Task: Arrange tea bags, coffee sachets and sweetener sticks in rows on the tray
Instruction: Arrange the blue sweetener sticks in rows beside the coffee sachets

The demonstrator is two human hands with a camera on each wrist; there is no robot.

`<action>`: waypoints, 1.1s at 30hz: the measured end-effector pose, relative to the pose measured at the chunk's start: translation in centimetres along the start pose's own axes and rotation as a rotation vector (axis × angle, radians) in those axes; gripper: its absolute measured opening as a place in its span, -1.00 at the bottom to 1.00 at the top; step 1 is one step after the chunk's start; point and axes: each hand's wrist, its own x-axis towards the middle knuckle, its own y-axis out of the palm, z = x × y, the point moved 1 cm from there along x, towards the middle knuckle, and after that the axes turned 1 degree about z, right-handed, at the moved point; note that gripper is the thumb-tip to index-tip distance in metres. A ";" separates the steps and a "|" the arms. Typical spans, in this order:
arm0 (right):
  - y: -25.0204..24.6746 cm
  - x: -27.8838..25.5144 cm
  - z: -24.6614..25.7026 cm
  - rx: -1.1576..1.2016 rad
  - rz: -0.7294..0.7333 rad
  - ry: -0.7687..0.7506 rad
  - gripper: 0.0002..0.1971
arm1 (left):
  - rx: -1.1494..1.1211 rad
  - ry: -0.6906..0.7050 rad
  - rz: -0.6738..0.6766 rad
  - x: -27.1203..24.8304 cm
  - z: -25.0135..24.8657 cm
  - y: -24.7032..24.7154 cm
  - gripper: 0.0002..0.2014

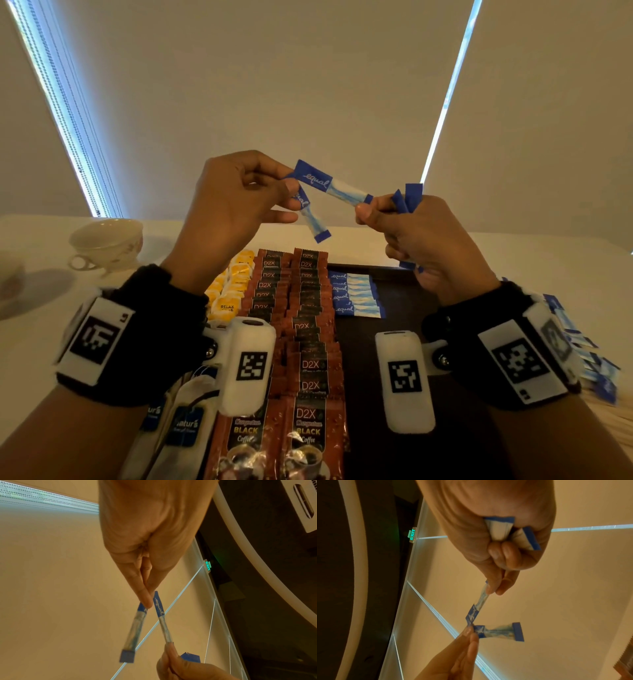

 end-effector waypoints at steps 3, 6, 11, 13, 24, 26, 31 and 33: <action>0.2 -0.2 -0.2 -0.019 0.010 0.041 -0.90 | -0.062 -0.042 -0.008 -0.1 0.0 0.0 -0.93; 1.0 -0.3 -0.7 0.004 0.017 0.077 -0.83 | -0.146 -0.087 -0.006 -0.2 -0.2 -0.2 -0.99; 1.8 -0.5 -1.0 0.098 0.085 0.123 -0.85 | -0.177 -0.090 -0.009 -0.2 -0.4 -0.7 -0.97; 1.7 -0.6 -0.7 0.136 0.131 0.141 -0.84 | -0.169 -0.086 -0.031 -0.1 -0.4 -0.9 -0.98; 2.0 -1.1 -0.3 0.037 0.022 0.025 -0.79 | -0.209 -0.080 -0.054 -0.2 0.0 -0.5 -0.94; 1.7 -1.0 -0.2 0.031 0.012 0.016 -0.71 | -0.186 -0.094 -0.013 -0.1 -0.1 -0.5 -0.96; -1.2 -1.3 0.0 -0.130 -0.053 0.051 -0.83 | -0.105 -0.097 0.040 0.1 -0.7 -1.1 -0.66; -3.1 -1.6 -0.7 -0.257 -0.037 0.156 -0.81 | -0.105 -0.075 0.014 0.1 -1.1 -1.9 -0.58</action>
